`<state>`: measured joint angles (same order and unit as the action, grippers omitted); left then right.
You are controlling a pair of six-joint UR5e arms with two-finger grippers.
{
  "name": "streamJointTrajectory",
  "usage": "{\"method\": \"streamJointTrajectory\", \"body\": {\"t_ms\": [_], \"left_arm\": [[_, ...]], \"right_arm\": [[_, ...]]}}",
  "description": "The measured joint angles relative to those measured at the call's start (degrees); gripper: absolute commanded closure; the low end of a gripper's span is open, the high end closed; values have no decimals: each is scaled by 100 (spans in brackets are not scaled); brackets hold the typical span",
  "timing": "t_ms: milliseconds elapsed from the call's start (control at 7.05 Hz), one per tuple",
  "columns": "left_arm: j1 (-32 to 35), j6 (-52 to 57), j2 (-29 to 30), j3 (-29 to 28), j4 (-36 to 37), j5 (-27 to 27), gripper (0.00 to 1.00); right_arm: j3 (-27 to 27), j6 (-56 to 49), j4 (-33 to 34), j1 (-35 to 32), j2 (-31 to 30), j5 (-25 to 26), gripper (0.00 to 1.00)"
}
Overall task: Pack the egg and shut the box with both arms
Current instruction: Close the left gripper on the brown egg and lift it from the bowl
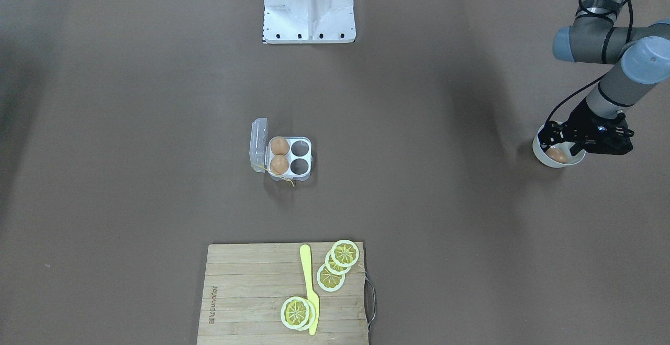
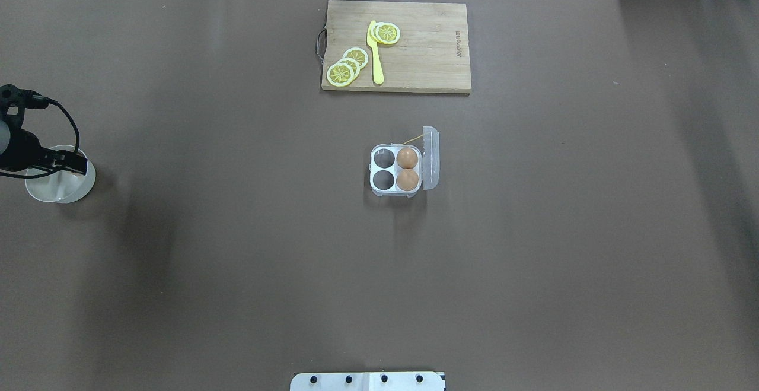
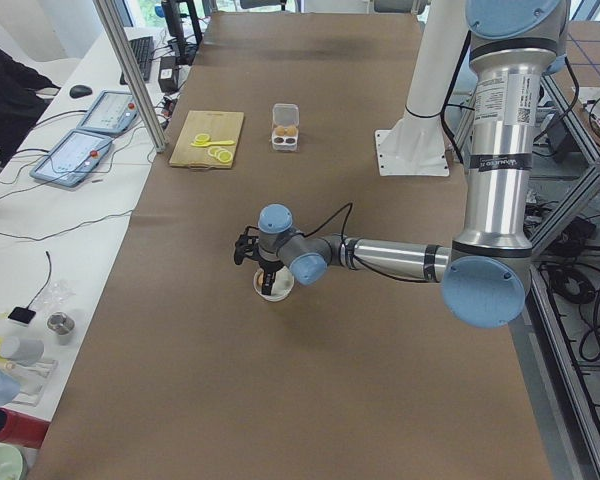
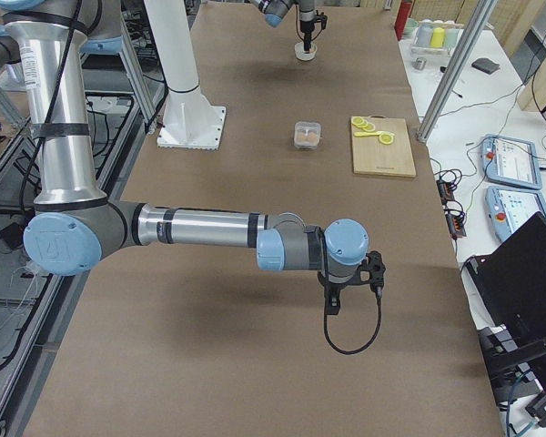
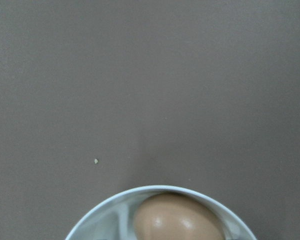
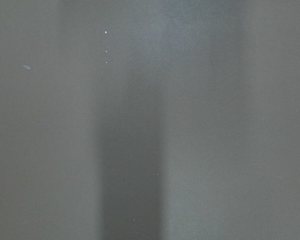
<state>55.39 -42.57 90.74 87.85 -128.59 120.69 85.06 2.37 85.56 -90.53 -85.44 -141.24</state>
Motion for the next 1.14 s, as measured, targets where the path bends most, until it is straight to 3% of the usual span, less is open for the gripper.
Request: {"method": "streamJointTrajectory", "body": {"t_ms": [1135], "left_arm": [[1, 66, 50, -34, 22, 7, 28]], "right_arm": [[2, 1, 5, 0, 1, 0, 0]]}}
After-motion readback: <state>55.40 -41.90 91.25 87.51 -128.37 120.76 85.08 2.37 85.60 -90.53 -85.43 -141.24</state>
